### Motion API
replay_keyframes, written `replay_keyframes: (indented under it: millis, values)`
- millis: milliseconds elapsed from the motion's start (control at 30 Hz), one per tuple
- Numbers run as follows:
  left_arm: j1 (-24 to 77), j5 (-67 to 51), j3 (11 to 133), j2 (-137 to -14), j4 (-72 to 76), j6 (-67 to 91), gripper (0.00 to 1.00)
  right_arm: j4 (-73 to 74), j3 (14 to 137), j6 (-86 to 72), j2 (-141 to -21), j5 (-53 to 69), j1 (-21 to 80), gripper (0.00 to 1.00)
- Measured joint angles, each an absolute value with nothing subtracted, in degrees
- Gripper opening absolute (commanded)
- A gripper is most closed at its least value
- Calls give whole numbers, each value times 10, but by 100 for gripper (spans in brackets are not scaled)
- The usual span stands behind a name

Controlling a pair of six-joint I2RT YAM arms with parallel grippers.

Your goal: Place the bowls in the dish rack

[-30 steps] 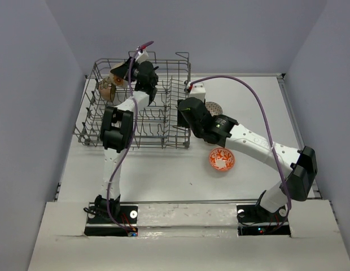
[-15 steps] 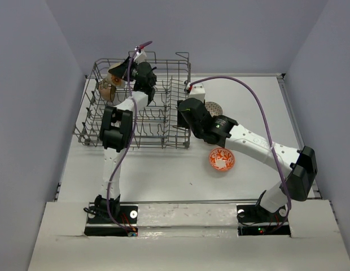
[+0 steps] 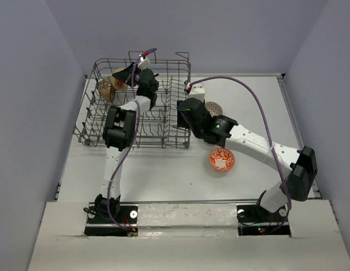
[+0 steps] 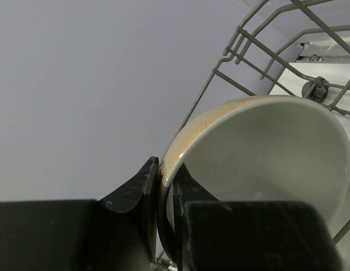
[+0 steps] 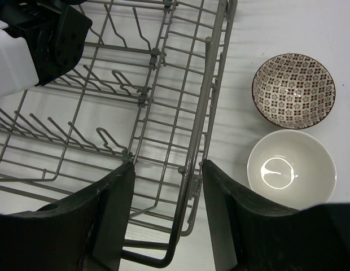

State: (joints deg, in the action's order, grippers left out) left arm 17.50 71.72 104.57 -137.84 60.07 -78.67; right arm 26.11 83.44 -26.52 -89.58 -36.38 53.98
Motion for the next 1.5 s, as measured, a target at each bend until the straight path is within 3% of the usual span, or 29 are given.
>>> replay_keyframes:
  millis: [1500]
  values:
    - [168,690,1037,-1383,645,-862,0,254,834,-248,-896,-337,540,57]
